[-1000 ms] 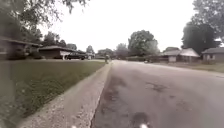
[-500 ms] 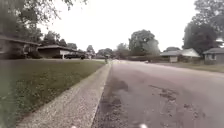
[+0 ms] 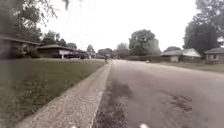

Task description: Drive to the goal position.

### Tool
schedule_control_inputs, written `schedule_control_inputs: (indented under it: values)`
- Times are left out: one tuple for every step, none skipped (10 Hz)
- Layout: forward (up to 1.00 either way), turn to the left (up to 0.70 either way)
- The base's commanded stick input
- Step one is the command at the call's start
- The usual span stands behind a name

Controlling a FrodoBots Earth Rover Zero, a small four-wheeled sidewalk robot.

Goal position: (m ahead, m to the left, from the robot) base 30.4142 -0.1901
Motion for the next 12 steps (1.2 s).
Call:
schedule_control_inputs:
  values:
    - [0.7, 0.0]
    - [0.7, 0.0]
    - [0.7, 0.0]
    - [0.7, 0.0]
    - [0.7, 0.0]
    - [0.7, 0.0]
    - [0.7, 0.0]
    - [0.7, 0.0]
    - [0.7, 0.0]
    - [0.7, 0.0]
    - [0.7, 0.0]
    - [0.7, 0.0]
